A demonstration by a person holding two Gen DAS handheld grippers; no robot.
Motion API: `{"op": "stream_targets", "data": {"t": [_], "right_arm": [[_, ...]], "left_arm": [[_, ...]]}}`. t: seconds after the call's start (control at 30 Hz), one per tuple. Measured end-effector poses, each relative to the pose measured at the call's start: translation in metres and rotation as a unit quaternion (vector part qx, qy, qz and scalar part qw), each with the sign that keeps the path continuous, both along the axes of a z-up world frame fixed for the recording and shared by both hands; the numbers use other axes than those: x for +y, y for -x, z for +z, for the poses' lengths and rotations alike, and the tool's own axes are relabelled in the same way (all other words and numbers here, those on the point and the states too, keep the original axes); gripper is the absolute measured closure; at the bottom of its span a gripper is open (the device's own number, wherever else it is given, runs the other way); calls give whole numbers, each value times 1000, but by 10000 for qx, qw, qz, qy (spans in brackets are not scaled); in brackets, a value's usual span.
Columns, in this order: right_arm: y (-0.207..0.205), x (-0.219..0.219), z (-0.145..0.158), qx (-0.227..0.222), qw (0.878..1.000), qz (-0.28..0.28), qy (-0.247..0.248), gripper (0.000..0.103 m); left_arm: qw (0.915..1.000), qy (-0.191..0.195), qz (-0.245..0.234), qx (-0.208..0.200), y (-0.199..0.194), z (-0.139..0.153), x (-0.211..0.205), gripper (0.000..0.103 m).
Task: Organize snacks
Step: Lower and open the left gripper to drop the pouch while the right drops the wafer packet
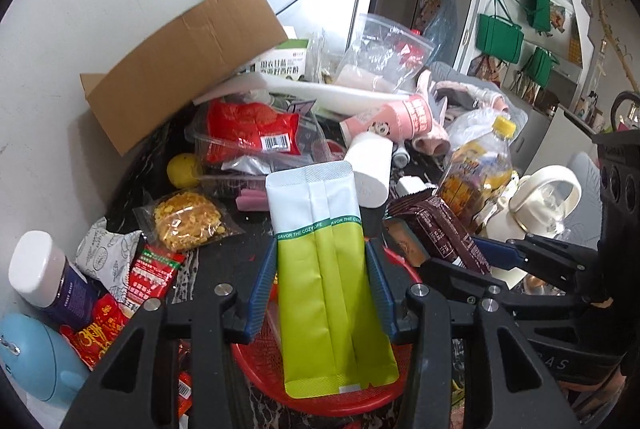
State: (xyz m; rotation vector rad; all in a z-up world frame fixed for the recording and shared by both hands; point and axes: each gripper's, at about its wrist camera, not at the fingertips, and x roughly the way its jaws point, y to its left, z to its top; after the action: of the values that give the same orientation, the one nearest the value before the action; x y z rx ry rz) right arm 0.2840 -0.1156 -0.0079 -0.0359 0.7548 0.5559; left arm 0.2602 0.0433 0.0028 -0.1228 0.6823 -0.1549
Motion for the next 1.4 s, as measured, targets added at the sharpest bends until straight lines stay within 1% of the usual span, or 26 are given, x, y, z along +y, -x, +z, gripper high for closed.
{"op": "stream_targets", "data": {"t": [0.2,0.4,0.63,0.83,0.97,1.07,1.2,1.3,1.4], "right_arm": [[-10,1,-14,211,9997,-22,108,59],[-14,5,-25,376,9991,28,195,59],[-18,11,-37,582,9978,90,306,59],[-19,15,-45,694,9969,173,340,58],[-19,20,-49,762,9960,228,414,58],[-20,22,-52,819,9954,246,432,56],[-21,21,-53,863,9950,228,437,55],[-21,21,-53,884,9948,200,470,54],[-21,20,-51,891,9947,211,467,53]], "left_arm": [[9992,-68,-11,387,-14,-20,0,59],[9977,-209,17,644,-22,-33,-1,59],[9944,-372,-11,990,-29,-46,-5,59],[9911,-379,3,1273,-34,-58,-4,59],[9898,-344,28,1386,-36,-62,-2,59],[9895,-446,49,1375,-36,-61,-2,59],[9889,-458,75,1415,-38,-62,-1,55],[9873,-475,102,1513,-40,-64,0,55],[9840,-485,104,1712,-43,-68,-1,55]]}}
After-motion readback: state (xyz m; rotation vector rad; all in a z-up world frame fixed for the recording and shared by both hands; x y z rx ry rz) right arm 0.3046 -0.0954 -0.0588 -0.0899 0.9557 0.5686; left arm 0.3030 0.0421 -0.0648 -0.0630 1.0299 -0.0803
